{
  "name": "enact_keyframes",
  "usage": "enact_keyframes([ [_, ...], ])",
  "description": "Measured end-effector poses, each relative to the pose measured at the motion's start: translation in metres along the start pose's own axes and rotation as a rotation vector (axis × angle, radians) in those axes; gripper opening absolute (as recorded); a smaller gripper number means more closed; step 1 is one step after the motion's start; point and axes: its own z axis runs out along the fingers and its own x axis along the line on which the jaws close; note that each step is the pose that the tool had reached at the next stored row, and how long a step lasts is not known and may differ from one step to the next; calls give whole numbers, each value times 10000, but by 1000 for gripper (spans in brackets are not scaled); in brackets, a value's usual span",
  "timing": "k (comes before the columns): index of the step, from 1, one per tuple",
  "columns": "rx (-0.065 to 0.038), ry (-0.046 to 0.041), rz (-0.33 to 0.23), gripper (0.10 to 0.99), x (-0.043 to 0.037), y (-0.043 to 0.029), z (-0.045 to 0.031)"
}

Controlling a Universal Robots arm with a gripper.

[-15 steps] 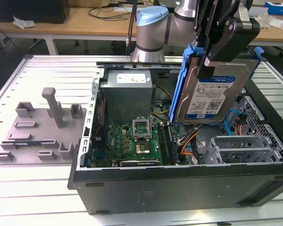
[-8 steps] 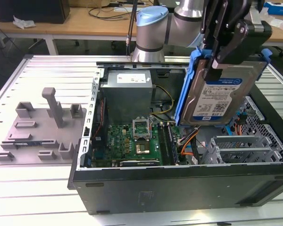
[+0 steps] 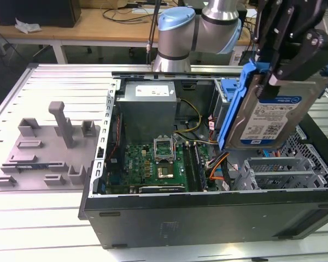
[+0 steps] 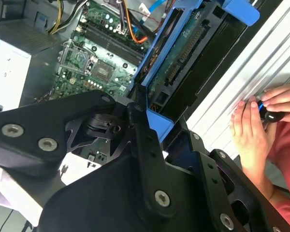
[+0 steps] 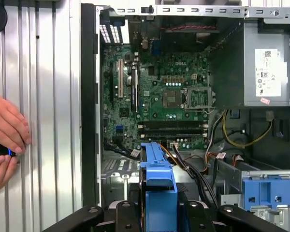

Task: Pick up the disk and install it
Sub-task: 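Insert the disk into the insertion slot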

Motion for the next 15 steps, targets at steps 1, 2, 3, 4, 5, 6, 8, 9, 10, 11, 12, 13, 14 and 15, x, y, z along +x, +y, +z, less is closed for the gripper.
enact_keyframes([
  [1, 0, 0, 0, 369, 10, -27, 0],
  [2, 0, 0, 0, 369, 19, -52, 0],
  [3, 0, 0, 0, 369, 31, -85, 0],
  [4, 0, 0, 1, 369, 39, -109, 0],
  [5, 0, -1, 0, 369, 54, -156, 0],
  [6, 0, 0, 0, 369, 60, -179, 0],
  [8, 0, 0, 0, 369, 81, -255, -1],
  [9, 0, 0, 0, 369, 91, -298, -1],
  [10, 0, -1, 0, 369, 102, -347, -1],
  [11, 0, 0, 0, 369, 107, -372, -2],
  [12, 0, 0, 0, 369, 114, -405, -2],
  [13, 0, -1, 1, 369, 120, -437, -1],
  [14, 0, 0, -1, 369, 126, -473, -2],
  [15, 0, 0, 0, 369, 130, -490, -2],
])
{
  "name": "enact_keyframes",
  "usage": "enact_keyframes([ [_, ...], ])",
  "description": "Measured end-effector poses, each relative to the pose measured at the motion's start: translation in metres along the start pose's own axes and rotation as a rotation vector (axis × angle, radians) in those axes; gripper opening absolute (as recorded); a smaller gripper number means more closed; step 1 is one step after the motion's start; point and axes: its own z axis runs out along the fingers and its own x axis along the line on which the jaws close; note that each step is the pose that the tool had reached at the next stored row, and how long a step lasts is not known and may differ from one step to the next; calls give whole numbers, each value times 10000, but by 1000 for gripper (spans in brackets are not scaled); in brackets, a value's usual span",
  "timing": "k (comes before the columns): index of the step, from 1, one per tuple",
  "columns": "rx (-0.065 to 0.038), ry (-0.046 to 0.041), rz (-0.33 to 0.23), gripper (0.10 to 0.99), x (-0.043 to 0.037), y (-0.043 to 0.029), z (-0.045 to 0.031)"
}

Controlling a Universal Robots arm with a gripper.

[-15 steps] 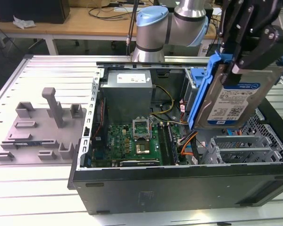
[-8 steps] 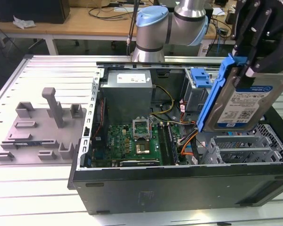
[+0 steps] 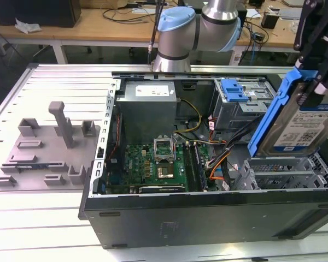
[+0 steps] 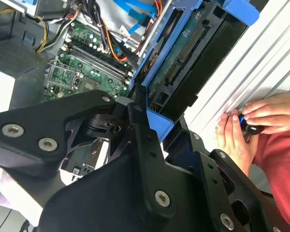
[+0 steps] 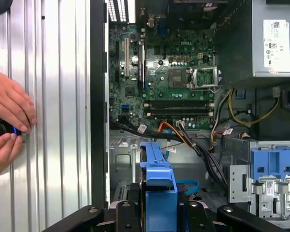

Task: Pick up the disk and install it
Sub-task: 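Insert the disk into the insertion slot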

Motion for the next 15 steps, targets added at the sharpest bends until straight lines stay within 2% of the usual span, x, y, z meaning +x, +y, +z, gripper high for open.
enact_keyframes([
  [2, 1, -1, 0, 369, 9, -40, 0],
  [6, 1, 0, 1, 369, 16, -73, 0],
  [15, 1, -1, -1, 369, 16, -88, 1],
])
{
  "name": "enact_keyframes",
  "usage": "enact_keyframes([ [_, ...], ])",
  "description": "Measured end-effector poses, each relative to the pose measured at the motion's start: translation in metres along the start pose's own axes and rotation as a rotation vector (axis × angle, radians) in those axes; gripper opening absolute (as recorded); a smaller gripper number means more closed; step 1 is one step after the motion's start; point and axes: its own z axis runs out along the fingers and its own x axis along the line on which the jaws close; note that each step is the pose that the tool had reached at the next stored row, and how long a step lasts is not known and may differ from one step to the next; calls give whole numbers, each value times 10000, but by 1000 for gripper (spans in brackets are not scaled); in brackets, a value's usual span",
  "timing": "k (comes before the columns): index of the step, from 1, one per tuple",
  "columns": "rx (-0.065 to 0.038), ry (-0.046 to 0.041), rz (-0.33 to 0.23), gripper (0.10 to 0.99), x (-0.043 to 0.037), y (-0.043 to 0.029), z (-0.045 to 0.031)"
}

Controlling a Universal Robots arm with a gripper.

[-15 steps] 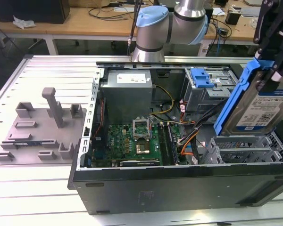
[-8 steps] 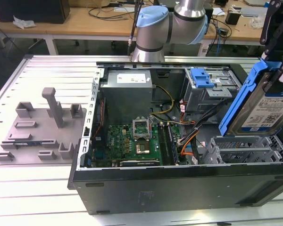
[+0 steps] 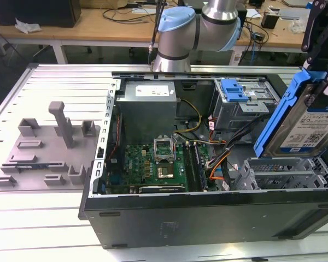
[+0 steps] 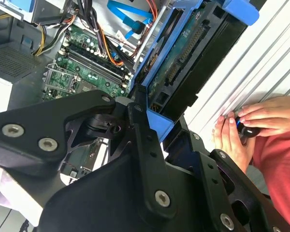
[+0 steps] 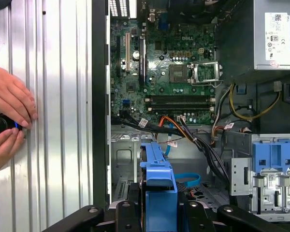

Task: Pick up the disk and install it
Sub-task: 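Insert the disk into the insertion slot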

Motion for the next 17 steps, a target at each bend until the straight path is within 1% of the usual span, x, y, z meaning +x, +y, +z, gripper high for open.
enact_keyframes([
  [6, 2, 1, -40, 369, -2, -8, 14],
  [10, 37, 2, -178, 369, -1, -7, 37],
  [17, 62, 2, -182, 369, -1, 4, 68],
])
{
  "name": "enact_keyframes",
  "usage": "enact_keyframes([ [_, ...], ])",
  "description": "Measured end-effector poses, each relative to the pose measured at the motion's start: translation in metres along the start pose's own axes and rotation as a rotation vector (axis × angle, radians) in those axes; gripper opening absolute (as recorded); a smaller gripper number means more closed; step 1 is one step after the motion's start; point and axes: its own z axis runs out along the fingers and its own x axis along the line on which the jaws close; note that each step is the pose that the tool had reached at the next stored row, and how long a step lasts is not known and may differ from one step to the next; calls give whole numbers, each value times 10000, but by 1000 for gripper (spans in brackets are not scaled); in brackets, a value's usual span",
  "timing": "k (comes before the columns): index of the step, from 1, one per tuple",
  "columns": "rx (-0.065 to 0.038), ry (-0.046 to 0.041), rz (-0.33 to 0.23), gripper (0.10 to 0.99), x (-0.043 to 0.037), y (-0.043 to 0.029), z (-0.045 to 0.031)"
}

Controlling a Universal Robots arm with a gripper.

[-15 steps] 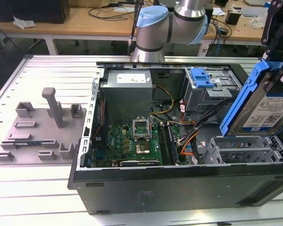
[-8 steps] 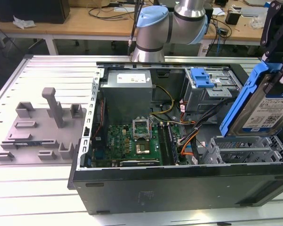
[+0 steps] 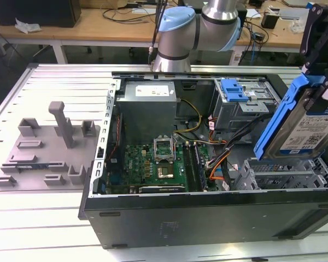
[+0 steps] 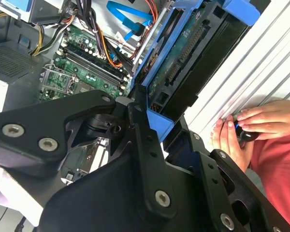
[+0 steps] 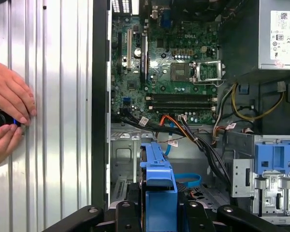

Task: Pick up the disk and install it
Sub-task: 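Insert the disk into the insertion slot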

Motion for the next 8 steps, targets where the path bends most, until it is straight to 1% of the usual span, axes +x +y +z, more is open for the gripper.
enact_keyframes([
  [8, 23, 0, -1, 369, 1, 15, 42],
])
